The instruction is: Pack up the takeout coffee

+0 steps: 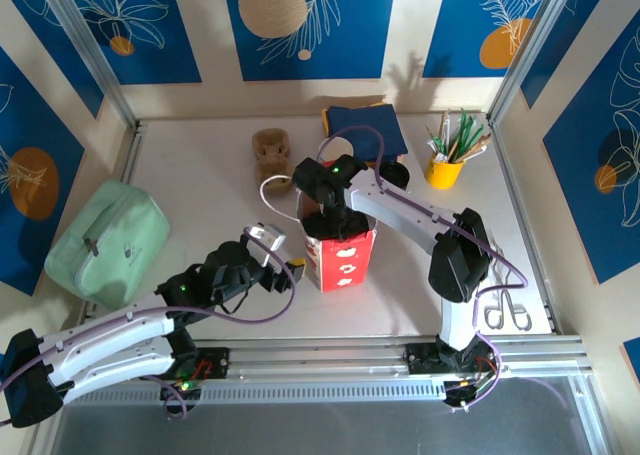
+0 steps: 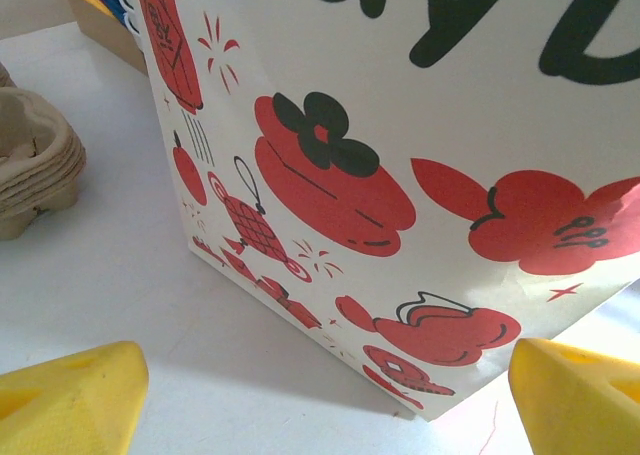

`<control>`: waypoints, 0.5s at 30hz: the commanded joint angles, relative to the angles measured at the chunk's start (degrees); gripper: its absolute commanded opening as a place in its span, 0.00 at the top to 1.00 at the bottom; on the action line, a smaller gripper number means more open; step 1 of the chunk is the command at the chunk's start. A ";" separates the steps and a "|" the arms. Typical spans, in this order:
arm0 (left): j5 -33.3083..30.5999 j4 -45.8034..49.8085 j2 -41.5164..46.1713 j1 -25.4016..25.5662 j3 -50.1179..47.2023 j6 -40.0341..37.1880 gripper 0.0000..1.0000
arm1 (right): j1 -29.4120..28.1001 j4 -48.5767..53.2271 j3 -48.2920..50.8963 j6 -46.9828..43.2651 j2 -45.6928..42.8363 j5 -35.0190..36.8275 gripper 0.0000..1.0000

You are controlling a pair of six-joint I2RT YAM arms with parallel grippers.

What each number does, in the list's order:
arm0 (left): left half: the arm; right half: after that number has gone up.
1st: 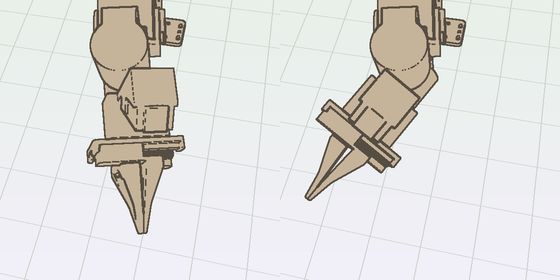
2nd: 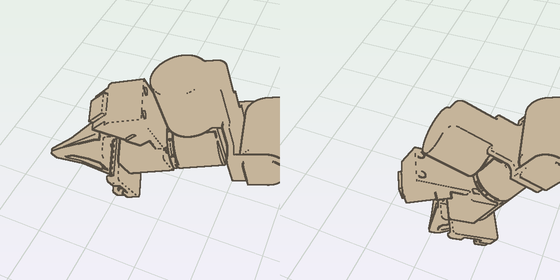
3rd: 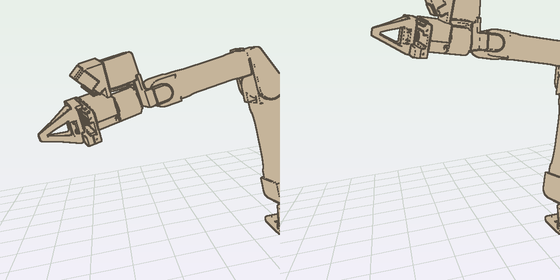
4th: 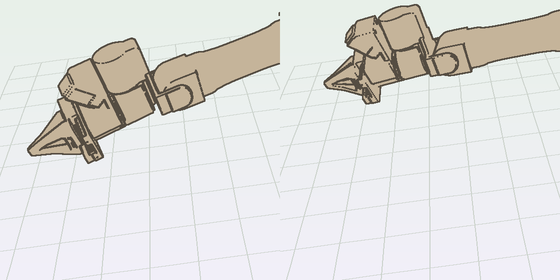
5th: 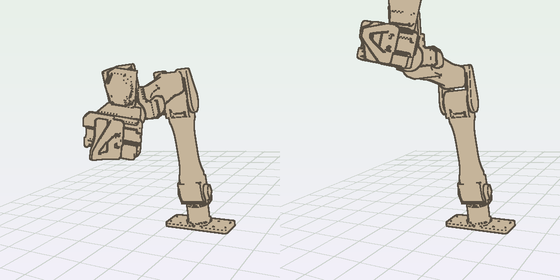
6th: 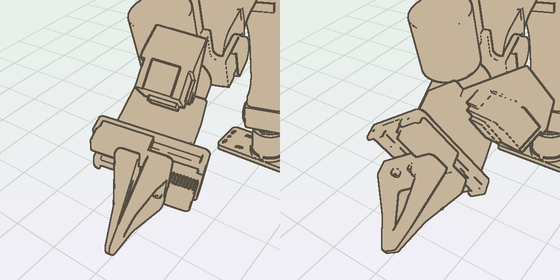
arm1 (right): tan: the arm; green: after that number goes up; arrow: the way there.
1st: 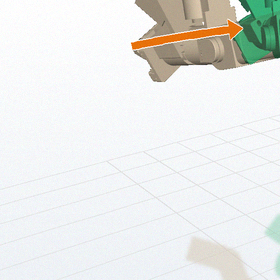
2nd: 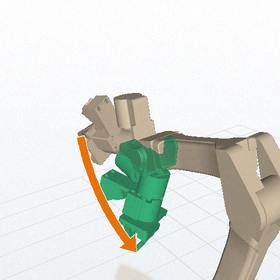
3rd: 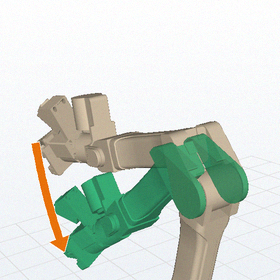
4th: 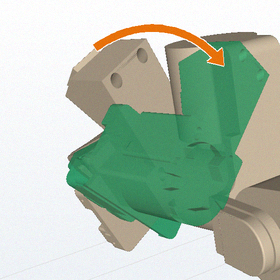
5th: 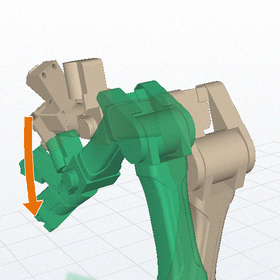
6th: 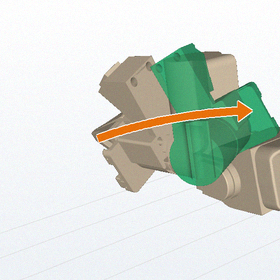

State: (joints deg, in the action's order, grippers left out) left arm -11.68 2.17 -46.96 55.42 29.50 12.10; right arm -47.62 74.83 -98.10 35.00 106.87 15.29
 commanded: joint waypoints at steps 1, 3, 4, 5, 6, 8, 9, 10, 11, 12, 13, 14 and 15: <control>-0.80 0.22 1.08 0.40 -0.58 0.12 0.07 | -0.42 2.38 -1.66 1.04 -2.37 0.87 0.06; -0.75 0.31 1.08 0.40 -0.58 0.12 0.07 | -0.46 2.76 -1.98 1.15 -2.33 1.10 0.07; -0.73 0.36 1.08 0.41 -0.49 0.16 0.07 | -0.51 2.86 -2.01 1.13 -2.32 1.23 0.07; -0.63 0.37 1.08 0.42 -0.49 0.06 0.07 | -0.54 2.95 -2.11 1.20 -2.37 1.31 0.07; -0.73 0.42 1.08 0.43 -0.41 0.03 0.07 | -0.54 3.03 -2.18 1.10 -2.37 1.37 0.08; -0.71 0.42 1.00 0.40 -0.32 0.01 0.07 | -0.62 3.13 -2.42 1.07 -2.45 1.58 0.08; -0.71 0.42 0.97 0.40 -0.23 -0.03 0.07 | -0.64 3.22 -2.49 1.08 -2.46 1.56 0.08; -0.66 0.46 0.86 0.44 -0.23 -0.14 0.07 | -0.68 3.30 -2.57 1.05 -2.49 1.67 0.09; -0.71 0.42 0.83 0.41 -0.10 -0.10 0.07 | -0.72 3.39 -2.60 1.15 -2.62 1.75 0.09; -0.71 0.46 0.71 0.43 -0.05 -0.12 0.07 | -0.66 3.39 -2.70 1.05 -2.70 1.75 0.10; -0.71 0.32 0.73 0.44 -0.01 -0.22 0.07 | -0.72 3.40 -2.75 1.03 -2.72 1.76 0.10; -0.71 0.33 0.57 0.44 0.04 -0.20 0.07 | -0.71 3.56 -2.86 1.03 -2.80 1.90 0.10; -0.64 0.29 0.38 0.39 0.12 -0.32 0.07 | -0.72 3.65 -2.95 1.07 -2.87 1.94 0.11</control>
State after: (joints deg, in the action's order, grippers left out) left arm -11.66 2.24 -46.92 55.42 29.50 12.08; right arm -47.94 76.36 -99.07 35.03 106.26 16.43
